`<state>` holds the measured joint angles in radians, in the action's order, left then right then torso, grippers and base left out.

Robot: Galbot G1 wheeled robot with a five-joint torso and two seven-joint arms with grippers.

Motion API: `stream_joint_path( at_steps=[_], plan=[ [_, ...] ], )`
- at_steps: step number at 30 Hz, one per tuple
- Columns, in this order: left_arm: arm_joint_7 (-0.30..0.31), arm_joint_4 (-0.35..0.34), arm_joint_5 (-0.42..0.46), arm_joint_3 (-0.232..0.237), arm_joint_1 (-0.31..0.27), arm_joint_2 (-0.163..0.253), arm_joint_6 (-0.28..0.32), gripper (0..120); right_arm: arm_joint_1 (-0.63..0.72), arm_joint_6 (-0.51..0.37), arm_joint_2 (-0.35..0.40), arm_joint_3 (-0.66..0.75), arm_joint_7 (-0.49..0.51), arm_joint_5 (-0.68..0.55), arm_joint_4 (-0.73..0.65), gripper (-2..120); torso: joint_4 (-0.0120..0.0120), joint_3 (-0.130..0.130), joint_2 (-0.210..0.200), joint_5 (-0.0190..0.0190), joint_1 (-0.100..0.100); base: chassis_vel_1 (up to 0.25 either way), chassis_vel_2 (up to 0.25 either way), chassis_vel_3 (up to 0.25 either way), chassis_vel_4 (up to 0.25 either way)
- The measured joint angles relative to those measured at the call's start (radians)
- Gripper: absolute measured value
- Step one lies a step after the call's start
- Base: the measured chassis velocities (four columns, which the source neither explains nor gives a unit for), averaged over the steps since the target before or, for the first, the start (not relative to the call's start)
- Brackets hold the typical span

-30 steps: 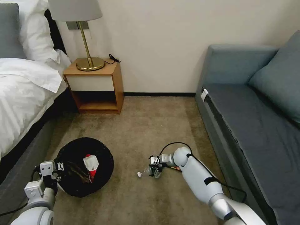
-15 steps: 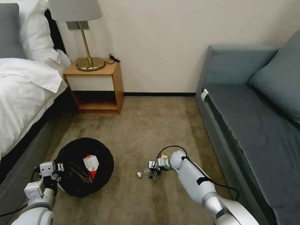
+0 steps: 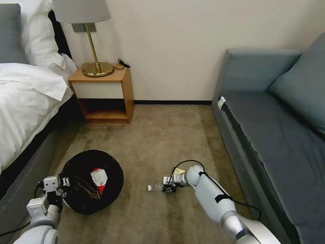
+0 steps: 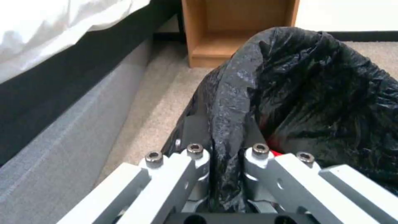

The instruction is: Pick up the trash bin, then pick up the garbage on the floor and place it into the trash bin.

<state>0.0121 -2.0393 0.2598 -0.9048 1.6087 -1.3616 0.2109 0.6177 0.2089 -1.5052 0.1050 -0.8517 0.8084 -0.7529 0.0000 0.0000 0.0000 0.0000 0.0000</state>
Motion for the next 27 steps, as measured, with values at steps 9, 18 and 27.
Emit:
stream_joint_path(
  at_steps=[9,18,27],
  plan=[
    [0.000,-0.016,0.001,-0.003,0.012,-0.002,0.000,4,0.001,0.002,0.010,0.022,-0.030,-0.108,-0.041,34,0.0000,0.000,0.000,0.0000,0.000,0.000,0.000,0.000,0.000],
    [-0.001,-0.032,0.001,-0.002,0.022,-0.006,0.000,4,-0.003,-0.063,0.038,0.033,-0.039,-0.527,-0.171,34,0.0000,0.000,0.000,-0.0001,0.000,0.000,0.000,0.000,0.000],
    [-0.003,-0.042,-0.003,0.005,0.022,-0.012,-0.001,4,0.038,-0.172,0.076,-0.161,0.216,-1.094,-0.386,34,-0.0001,0.000,0.000,-0.0001,0.000,0.000,0.000,0.000,0.000]
  ],
)
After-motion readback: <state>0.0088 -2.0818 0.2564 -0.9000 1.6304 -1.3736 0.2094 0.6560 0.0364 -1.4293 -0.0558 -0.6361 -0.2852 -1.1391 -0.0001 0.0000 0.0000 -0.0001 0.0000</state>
